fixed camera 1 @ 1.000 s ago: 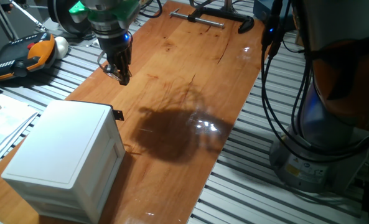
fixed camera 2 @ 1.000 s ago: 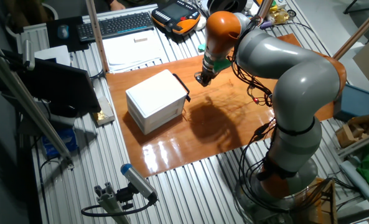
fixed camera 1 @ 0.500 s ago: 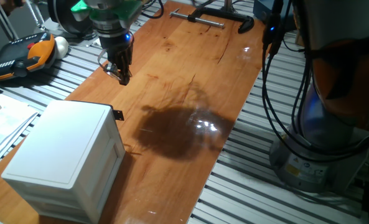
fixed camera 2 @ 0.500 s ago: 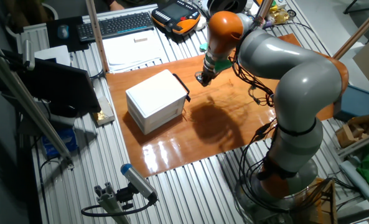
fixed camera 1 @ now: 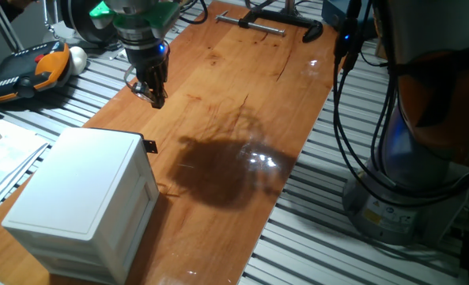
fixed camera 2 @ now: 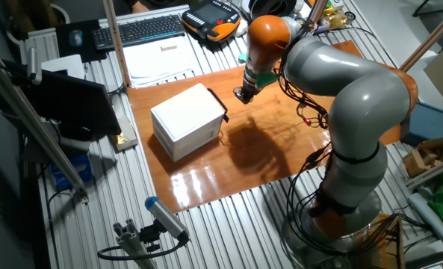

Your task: Grasp the handle and open the drawer

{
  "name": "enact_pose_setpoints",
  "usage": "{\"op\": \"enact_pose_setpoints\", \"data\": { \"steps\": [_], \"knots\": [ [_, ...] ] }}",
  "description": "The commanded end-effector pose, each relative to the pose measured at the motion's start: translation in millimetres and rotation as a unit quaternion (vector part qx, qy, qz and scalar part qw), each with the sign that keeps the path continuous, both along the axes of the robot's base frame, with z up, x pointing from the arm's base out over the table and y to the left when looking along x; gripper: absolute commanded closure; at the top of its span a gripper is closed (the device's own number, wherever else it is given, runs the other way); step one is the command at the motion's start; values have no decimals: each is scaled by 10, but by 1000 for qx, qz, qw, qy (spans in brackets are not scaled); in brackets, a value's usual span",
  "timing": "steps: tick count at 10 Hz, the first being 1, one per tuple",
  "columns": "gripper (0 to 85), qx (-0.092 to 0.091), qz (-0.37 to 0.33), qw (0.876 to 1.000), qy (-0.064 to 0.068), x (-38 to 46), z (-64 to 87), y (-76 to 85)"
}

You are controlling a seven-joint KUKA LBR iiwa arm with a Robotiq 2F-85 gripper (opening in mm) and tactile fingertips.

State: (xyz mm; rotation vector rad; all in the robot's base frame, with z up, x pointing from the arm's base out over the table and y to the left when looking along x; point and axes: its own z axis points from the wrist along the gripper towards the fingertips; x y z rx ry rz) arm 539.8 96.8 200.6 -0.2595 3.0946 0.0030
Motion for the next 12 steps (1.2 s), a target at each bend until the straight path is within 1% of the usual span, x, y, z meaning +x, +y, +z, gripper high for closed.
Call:
{"op": "enact_pose_setpoints", "data": {
  "steps": [1,2,4,5,6,7,8,9,10,11,12],
  "knots": [
    [843,-2,-4,1000,-1,-1,0,0],
    [843,1,-7,1000,-1,-1,0,0],
    [843,-2,-11,1000,-3,15,10,29],
    [843,-11,-7,1000,-4,20,15,38],
    [843,-14,-6,1000,-7,19,18,37],
    [843,-12,-6,1000,-8,52,38,75],
    [843,-14,-6,1000,-4,116,93,177],
    [843,-14,-6,1000,-2,152,122,239],
    [843,-15,-4,1000,-3,174,139,293],
    [843,-12,-2,1000,-5,195,151,360],
    [843,-4,5,1000,-5,220,152,388]
  ]
}}
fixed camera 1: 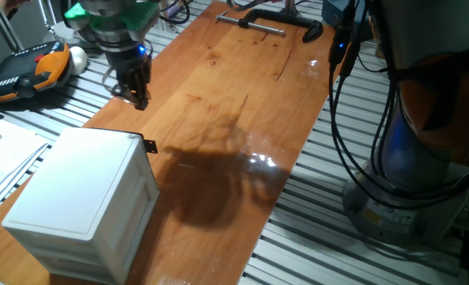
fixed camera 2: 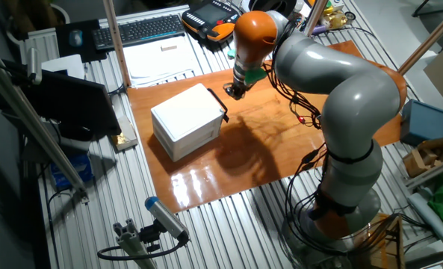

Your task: Grasp the handle and open the drawer

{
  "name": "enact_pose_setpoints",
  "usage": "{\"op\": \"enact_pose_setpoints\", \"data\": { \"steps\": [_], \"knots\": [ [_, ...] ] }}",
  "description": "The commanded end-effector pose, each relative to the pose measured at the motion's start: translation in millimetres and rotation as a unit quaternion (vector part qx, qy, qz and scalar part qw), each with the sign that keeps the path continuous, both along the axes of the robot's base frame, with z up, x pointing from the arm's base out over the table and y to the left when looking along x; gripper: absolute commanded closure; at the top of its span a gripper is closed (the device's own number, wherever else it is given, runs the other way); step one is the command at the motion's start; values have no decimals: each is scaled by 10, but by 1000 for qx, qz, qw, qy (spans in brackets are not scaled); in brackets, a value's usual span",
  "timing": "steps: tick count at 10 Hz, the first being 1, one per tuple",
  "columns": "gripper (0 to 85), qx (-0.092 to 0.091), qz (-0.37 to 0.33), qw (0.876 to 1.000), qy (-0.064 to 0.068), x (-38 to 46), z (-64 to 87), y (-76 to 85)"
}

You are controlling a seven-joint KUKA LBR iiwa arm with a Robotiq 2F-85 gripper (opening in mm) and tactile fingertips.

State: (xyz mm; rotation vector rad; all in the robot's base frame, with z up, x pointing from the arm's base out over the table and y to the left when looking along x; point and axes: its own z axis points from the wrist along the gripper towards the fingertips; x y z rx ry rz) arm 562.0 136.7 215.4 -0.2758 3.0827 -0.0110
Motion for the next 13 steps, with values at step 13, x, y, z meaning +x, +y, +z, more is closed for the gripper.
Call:
{"op": "enact_pose_setpoints", "data": {
  "steps": [13],
  "knots": [
    [843,22,-28,999,17,116,-77,384]
  ]
}}
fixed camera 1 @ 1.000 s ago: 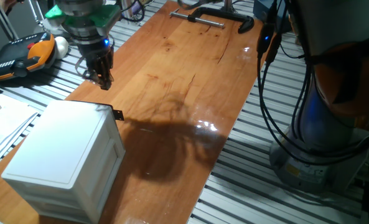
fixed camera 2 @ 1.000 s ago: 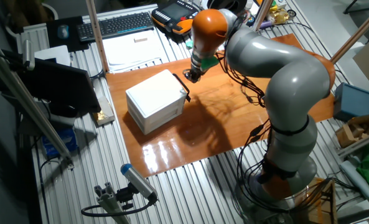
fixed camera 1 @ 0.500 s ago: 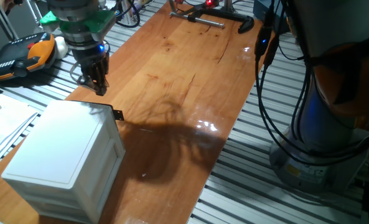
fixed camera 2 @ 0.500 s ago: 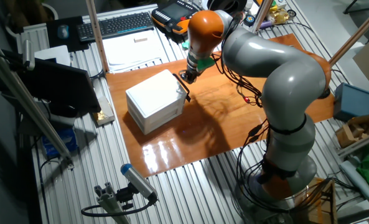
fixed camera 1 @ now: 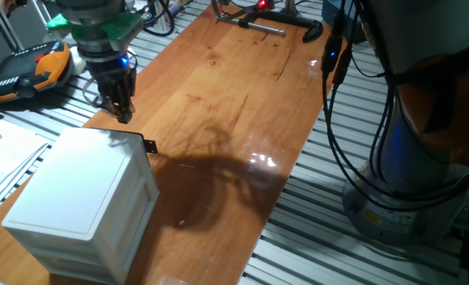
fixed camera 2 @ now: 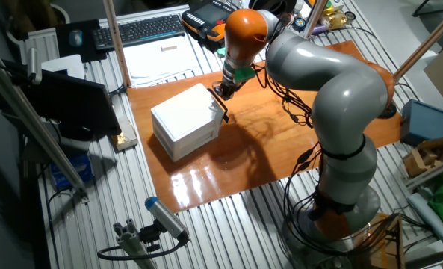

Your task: Grasp the handle and open the drawer

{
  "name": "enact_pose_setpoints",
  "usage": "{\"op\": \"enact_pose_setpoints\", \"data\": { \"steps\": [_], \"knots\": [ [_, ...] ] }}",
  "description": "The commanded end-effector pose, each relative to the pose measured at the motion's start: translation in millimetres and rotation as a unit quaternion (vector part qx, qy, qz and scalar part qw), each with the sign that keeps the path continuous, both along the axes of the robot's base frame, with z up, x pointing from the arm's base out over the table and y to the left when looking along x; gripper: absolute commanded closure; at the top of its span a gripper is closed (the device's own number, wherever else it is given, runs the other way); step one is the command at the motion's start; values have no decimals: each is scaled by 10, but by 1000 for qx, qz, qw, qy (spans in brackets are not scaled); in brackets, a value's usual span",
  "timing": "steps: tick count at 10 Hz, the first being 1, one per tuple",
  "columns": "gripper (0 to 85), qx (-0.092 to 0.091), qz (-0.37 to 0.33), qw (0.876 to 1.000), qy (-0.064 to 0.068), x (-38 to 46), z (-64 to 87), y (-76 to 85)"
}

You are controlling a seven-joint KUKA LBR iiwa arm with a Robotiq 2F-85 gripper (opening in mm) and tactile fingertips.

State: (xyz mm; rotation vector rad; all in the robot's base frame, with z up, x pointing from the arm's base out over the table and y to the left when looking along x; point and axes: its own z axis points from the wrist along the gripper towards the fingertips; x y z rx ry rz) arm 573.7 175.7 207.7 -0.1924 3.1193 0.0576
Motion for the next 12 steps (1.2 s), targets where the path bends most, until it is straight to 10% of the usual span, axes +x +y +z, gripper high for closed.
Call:
{"op": "enact_pose_setpoints", "data": {
  "steps": [1,12],
  "knots": [
    [843,-1,1,1000,0,7,6,16],
    [843,14,72,997,-7,123,-95,129]
  ]
}}
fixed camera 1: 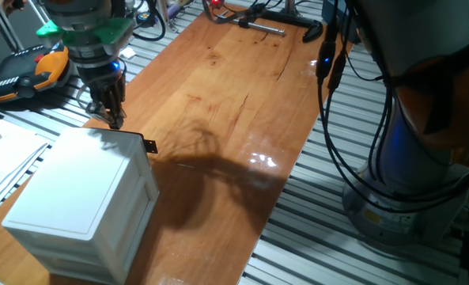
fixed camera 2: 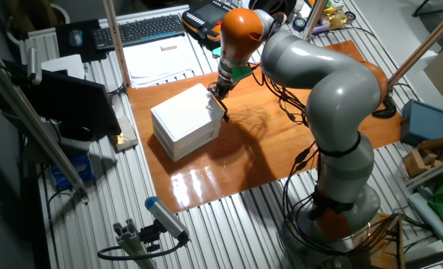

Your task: Grasp the handle and open the drawer

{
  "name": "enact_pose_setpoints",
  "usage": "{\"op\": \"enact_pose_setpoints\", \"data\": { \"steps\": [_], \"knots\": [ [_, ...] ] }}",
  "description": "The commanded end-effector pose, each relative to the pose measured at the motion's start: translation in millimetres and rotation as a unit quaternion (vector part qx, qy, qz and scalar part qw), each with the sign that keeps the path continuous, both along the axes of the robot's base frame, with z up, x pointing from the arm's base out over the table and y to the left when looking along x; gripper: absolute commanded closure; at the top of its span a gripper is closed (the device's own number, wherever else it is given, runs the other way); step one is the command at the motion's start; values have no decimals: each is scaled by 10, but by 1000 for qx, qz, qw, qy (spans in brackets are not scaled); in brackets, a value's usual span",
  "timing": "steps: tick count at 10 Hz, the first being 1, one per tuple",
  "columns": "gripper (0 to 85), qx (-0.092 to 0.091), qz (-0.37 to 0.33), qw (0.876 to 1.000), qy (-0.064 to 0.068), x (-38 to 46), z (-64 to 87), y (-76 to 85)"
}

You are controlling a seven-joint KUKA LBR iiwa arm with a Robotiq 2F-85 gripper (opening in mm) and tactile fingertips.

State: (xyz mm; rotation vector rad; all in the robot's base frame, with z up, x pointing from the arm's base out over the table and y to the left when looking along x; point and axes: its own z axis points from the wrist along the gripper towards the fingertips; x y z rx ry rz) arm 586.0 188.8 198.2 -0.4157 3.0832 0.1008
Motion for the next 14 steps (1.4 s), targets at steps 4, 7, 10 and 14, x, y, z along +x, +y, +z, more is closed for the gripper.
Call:
{"op": "enact_pose_setpoints", "data": {
  "steps": [4,7,10,14],
  "knots": [
    [843,0,9,1000,-1,24,-38,12],
    [843,-1,12,1000,-2,42,-50,16],
    [843,-1,14,1000,-1,46,-57,16],
    [843,-2,13,1000,-1,50,-65,13]
  ]
}}
